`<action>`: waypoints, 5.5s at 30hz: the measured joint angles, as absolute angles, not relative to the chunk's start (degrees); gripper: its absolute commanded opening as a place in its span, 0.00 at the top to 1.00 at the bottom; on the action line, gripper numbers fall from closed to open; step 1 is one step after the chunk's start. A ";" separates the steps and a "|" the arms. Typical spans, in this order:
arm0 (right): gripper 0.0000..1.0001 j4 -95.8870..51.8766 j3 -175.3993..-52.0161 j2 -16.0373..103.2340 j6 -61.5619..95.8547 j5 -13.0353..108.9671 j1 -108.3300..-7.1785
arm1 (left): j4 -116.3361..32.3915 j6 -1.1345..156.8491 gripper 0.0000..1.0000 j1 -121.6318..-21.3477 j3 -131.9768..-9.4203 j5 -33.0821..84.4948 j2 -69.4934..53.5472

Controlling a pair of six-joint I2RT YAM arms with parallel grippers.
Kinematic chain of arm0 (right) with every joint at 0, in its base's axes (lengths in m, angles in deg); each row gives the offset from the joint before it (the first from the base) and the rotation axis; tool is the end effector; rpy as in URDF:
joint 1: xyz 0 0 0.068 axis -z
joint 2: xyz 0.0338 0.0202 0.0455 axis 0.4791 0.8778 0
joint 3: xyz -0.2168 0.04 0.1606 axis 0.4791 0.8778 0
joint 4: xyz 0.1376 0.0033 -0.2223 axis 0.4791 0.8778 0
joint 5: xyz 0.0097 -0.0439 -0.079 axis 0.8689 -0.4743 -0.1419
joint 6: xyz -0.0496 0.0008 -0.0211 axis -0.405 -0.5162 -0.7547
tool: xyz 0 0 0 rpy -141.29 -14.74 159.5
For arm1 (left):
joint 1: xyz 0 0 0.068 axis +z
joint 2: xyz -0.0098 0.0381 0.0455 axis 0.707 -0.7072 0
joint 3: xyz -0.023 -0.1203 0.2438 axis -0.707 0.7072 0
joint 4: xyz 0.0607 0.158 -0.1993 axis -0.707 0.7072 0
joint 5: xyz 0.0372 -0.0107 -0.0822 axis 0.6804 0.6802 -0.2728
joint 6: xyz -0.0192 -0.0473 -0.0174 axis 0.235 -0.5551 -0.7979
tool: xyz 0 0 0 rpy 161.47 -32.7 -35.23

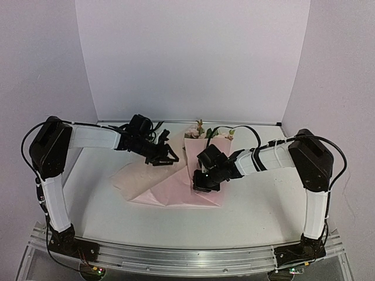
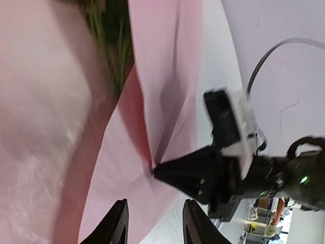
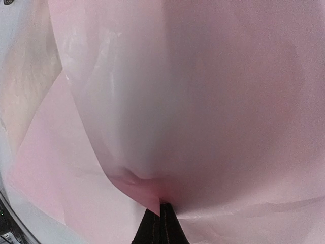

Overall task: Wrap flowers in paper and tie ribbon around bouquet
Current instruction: Fold the one-fourth-folded wrapping paper at the center of the board, then press the fold line on the 2/3-folded wrapping paper, then adjust the two-thirds folded wrapping paper at the center of the board.

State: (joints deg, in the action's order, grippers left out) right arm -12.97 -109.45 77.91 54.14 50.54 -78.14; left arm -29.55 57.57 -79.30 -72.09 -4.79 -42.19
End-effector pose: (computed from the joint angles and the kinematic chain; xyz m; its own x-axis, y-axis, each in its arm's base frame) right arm 0.2650 0.3203 0.1370 -0.9428 -0.0550 -0.3289 -0.2274 0.8275 0.5134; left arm 0.3280 -0.2508 0.1928 -0.9282 0.1351 -0.3466 0.3606 0.5557 -0.7491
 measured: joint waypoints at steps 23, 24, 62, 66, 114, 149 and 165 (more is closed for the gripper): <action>1.00 -13.08 -109.45 77.91 53.81 50.50 -78.14 | -28.48 57.82 0.82 -77.96 -97.51 -7.71 -63.98; 1.00 -13.08 -109.45 77.91 53.77 50.50 -78.14 | -28.72 57.79 0.86 -77.96 -97.53 -8.01 -63.98; 0.47 -28.64 -88.04 65.65 63.54 50.28 -75.43 | -39.42 56.62 1.00 -77.84 -86.07 -3.79 -60.33; 0.47 -33.85 -85.78 65.65 66.15 50.59 -74.90 | -39.42 56.80 1.00 -77.40 -85.24 -2.39 -60.35; 0.42 -52.97 -108.24 87.87 85.83 72.99 -51.78 | -40.49 63.16 1.00 -76.85 -85.09 -0.03 -65.03; 0.31 -48.35 -86.88 66.13 74.89 62.64 -64.43 | -35.56 69.07 1.00 -75.64 -88.40 -2.86 -66.12; 0.32 -46.91 -86.84 70.35 74.45 53.36 -82.96 | -32.27 71.73 1.00 -74.88 -91.96 -5.36 -67.90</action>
State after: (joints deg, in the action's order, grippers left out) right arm -46.91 -86.84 70.35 74.45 53.36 -82.96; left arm -32.27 71.73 -74.88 -91.96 -5.36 -67.90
